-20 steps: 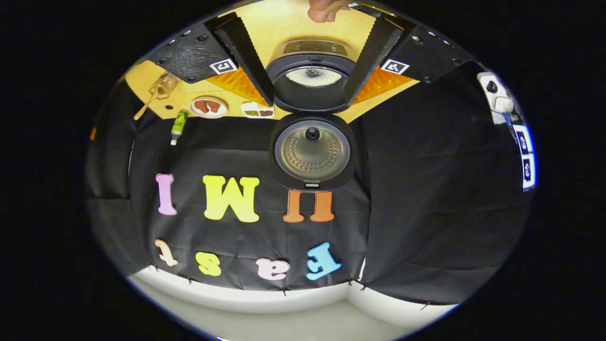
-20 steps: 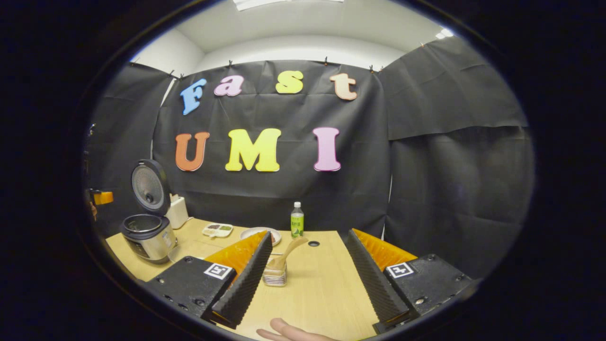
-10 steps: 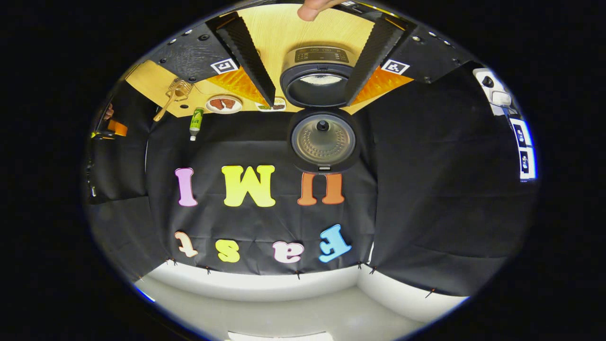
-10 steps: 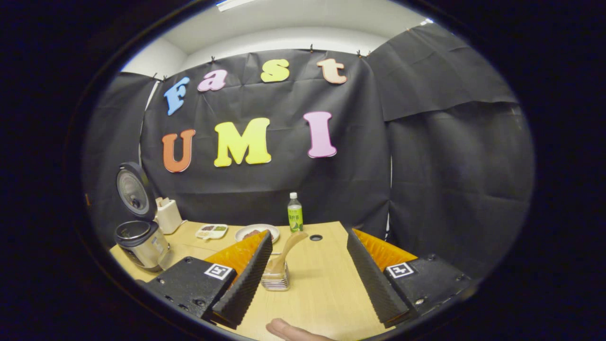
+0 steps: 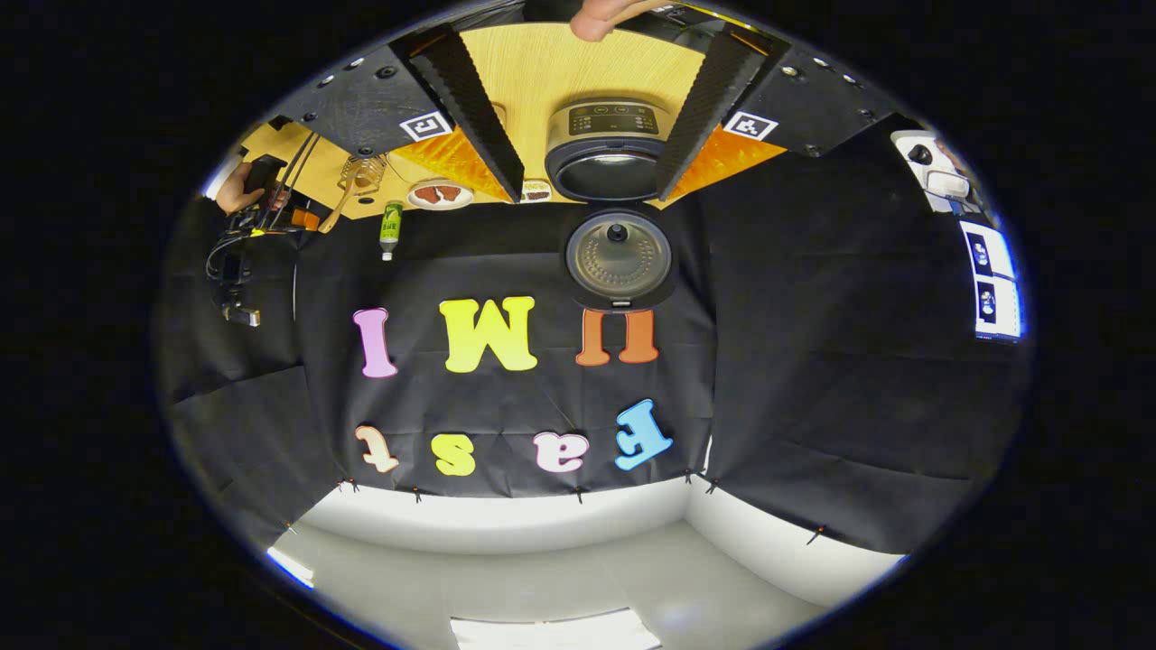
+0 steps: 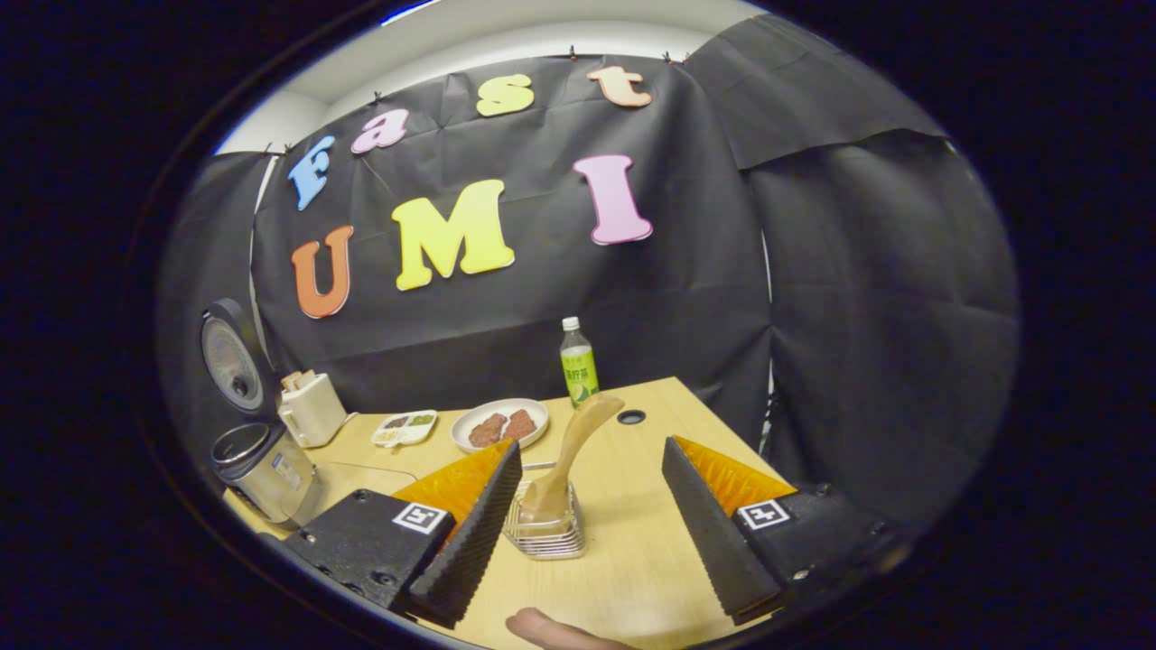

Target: Close the left gripper, press the button to open the rice cooker; take a wooden spoon from the chopstick holder with the right hand, scoop a spoonful of rice and pour it into the rice cooker, then put the wooden spoon back into the chopstick holder.

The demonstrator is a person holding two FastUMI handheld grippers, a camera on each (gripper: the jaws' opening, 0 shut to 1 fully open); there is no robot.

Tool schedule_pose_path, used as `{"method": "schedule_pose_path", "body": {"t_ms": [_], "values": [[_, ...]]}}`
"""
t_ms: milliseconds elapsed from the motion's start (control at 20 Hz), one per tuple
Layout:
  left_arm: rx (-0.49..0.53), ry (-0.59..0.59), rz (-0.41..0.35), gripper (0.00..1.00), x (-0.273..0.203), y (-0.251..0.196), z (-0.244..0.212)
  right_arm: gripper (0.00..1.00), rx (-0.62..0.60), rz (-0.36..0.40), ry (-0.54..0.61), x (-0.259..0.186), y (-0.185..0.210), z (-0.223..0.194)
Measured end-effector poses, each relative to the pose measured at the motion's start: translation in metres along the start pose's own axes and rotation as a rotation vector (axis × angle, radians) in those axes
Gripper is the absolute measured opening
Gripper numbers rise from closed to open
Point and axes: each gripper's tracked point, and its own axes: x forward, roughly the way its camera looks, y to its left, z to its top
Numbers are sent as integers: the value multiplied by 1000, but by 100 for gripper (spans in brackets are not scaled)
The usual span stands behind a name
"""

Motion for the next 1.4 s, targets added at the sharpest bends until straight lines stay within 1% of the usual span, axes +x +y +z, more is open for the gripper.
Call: {"method": "schedule_pose_path", "body": {"t_ms": [50,100,150,200,250,300,350,400,450,600,700,800,850,900,950,1100,1150,1300,1400], "values": [[-13,-8,2,94,-4,1,-1,90,11,14,7,11,2,-4],[-26,-7,4,94,-5,2,-6,100,18,17,-1,22,2,-4],[-37,-2,1,94,-7,2,-10,89,21,29,-21,34,4,-3],[-41,-4,2,94,-7,5,-10,89,15,28,-24,46,4,-4],[-38,-2,5,94,-7,7,-11,100,-2,8,2,60,-1,-16],[-30,-2,9,95,-7,9,-13,97,-15,26,30,68,2,-24],[-16,-4,8,95,-8,10,-13,96,-3,77,43,76,14,-29],[-6,-7,14,94,-7,12,-14,95,13,73,60,85,13,-35],[-1,-4,12,94,-7,12,-17,95,33,36,61,91,3,-35],[9,23,-10,94,-6,5,-29,95,66,45,4,97,5,-26],[24,26,-13,94,-4,6,-32,95,96,31,4,106,2,-25],[40,24,-13,94,-3,6,-34,95,74,46,34,110,5,-30],[43,28,-16,94,-1,4,-36,95,59,12,39,112,-2,-30],[44,33,-19,94,0,3,-38,83,46,2,49,114,-3,-30],[44,38,-23,94,1,2,-40,71,53,11,67,116,-4,-38],[39,49,-34,93,3,-1,-44,31,140,90,85,115,15,-41],[43,47,-35,93,2,-2,-43,19,162,108,81,114,19,-37],[68,41,-25,93,2,0,-44,14,134,107,83,110,23,-36],[68,36,-28,93,-1,2,-44,11,112,97,40,103,25,-19]]}}
